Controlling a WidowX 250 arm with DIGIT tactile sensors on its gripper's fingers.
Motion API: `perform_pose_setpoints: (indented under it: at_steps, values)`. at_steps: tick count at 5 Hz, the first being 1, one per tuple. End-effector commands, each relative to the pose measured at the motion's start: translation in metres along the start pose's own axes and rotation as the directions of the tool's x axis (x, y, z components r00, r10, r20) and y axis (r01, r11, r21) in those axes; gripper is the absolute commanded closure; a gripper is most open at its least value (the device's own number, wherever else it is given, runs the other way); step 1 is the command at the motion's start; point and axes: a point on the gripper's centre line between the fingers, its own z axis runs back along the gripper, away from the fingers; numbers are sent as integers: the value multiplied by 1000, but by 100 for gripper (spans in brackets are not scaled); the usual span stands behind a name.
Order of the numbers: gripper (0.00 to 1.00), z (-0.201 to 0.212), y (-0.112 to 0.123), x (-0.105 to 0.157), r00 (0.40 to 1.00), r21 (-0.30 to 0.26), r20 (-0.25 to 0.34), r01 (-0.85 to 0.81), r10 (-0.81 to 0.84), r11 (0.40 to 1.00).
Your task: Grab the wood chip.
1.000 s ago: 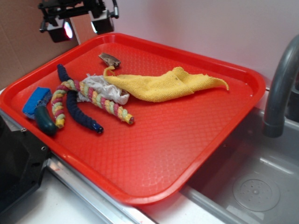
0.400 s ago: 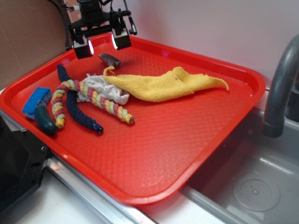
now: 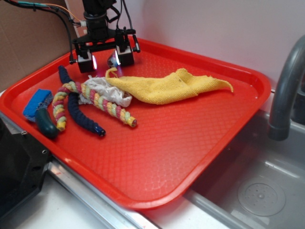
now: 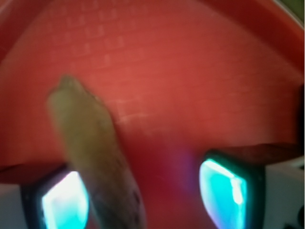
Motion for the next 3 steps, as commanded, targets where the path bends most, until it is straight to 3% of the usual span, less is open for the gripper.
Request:
perform_pose_setpoints:
  at_steps: [1,2,3]
  values:
    - [100,4,1,12,1000,-38,11,21,-20,999]
    - [100,29,3,15,998,-84,29,66,-64,994]
    - [100,81,23,5,983,-90,24,181,-179,979]
